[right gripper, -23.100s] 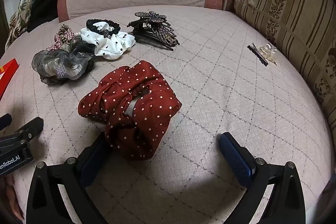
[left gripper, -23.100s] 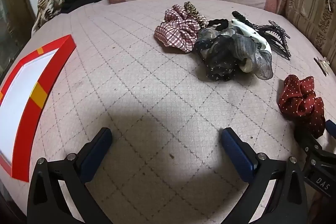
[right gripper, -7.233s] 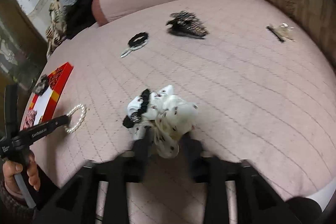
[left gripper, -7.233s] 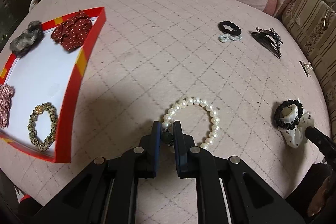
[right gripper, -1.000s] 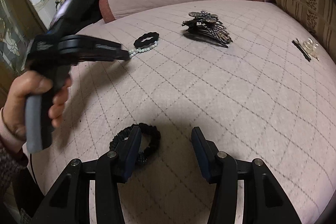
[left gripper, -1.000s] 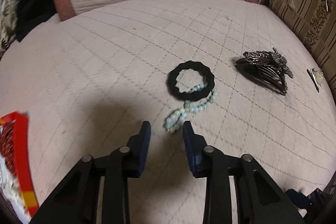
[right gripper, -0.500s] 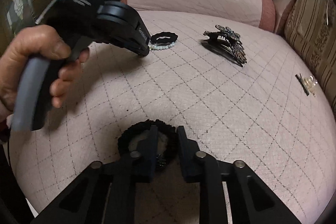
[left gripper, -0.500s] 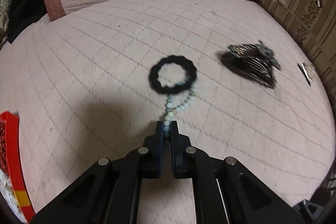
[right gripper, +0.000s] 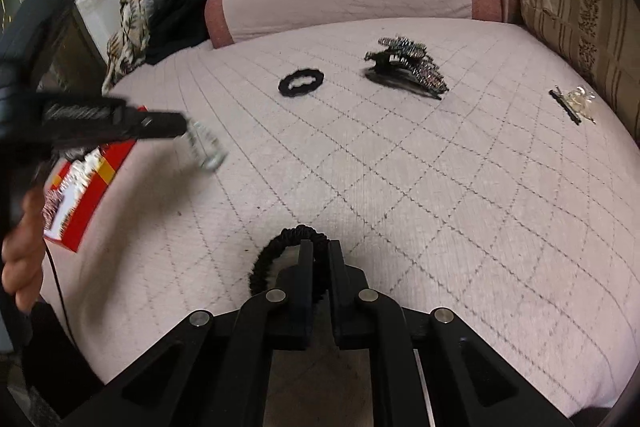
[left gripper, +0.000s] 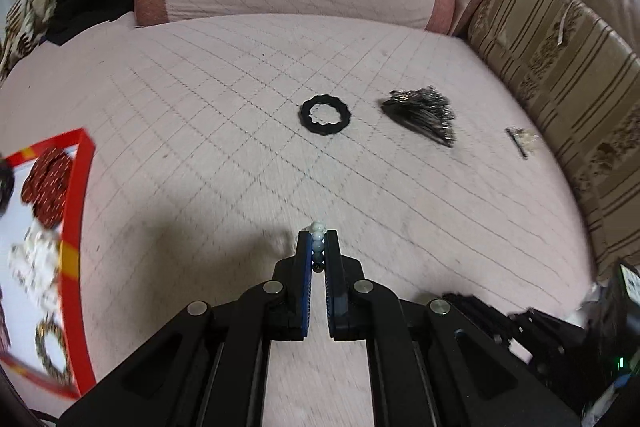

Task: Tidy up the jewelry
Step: 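Carry the black scrunchie and green bead bracelet over the white tray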

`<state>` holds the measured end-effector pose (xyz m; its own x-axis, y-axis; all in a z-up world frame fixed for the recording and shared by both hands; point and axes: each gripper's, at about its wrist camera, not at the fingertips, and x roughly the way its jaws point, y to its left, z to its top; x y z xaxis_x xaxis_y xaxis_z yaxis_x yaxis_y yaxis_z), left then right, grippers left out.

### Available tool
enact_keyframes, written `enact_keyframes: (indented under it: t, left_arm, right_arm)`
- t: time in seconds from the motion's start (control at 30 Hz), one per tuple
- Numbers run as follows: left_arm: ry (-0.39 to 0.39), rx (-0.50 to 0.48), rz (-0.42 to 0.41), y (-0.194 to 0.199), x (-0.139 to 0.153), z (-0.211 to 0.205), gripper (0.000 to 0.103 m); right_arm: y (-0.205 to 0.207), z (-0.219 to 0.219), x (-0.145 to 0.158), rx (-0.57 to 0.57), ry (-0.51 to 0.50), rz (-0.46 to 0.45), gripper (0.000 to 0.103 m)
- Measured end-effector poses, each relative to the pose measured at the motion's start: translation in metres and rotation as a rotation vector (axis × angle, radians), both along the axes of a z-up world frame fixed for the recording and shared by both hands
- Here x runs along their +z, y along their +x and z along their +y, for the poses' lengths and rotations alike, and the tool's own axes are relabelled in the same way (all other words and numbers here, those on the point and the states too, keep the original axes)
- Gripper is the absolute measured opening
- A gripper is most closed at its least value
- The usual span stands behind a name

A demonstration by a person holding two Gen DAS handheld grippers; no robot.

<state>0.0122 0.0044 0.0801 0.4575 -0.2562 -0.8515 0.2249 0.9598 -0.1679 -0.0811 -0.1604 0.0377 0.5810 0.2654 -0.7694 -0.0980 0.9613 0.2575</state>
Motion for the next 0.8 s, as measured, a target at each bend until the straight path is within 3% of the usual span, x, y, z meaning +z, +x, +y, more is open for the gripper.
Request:
enact_keyframes:
  t: [0.4,0.8]
  left_arm:
    - [-0.05,0.036,-0.07,-0.073,0.038,0.02,0.005]
    - [-0.06,0.092,-0.17,-0.119,0.073,0.052,0.005]
  right_arm:
    - [-0.035,0.006,0.052,0.003,0.013,-0.089,0.007]
    - [-0.062,0.023,0.087,0.038,0.0,-0.163,0.007]
